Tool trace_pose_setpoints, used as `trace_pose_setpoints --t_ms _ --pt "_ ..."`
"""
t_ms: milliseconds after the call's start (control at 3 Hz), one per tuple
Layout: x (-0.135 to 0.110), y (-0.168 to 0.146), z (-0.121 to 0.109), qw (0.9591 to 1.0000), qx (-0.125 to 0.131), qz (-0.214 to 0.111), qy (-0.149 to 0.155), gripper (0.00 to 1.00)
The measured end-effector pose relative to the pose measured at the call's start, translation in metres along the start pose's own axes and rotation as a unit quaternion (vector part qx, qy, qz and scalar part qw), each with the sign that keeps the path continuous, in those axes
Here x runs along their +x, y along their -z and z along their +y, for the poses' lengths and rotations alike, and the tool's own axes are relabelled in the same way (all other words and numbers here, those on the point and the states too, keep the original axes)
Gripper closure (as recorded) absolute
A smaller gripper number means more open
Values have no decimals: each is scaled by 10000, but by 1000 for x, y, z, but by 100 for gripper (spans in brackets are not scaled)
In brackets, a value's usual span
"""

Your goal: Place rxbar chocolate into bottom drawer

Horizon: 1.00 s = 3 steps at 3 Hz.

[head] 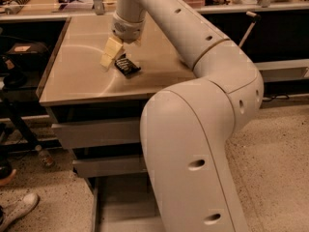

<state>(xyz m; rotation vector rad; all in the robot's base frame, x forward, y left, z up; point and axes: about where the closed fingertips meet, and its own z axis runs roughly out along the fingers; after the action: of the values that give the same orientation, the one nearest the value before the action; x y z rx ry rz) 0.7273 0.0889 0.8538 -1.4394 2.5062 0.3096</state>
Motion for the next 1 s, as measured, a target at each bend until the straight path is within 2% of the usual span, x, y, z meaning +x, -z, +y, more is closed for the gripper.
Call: trace_pose_setpoints --t_ms 1000 --pt "18 -45 -21 9992 -181 242 -266 0"
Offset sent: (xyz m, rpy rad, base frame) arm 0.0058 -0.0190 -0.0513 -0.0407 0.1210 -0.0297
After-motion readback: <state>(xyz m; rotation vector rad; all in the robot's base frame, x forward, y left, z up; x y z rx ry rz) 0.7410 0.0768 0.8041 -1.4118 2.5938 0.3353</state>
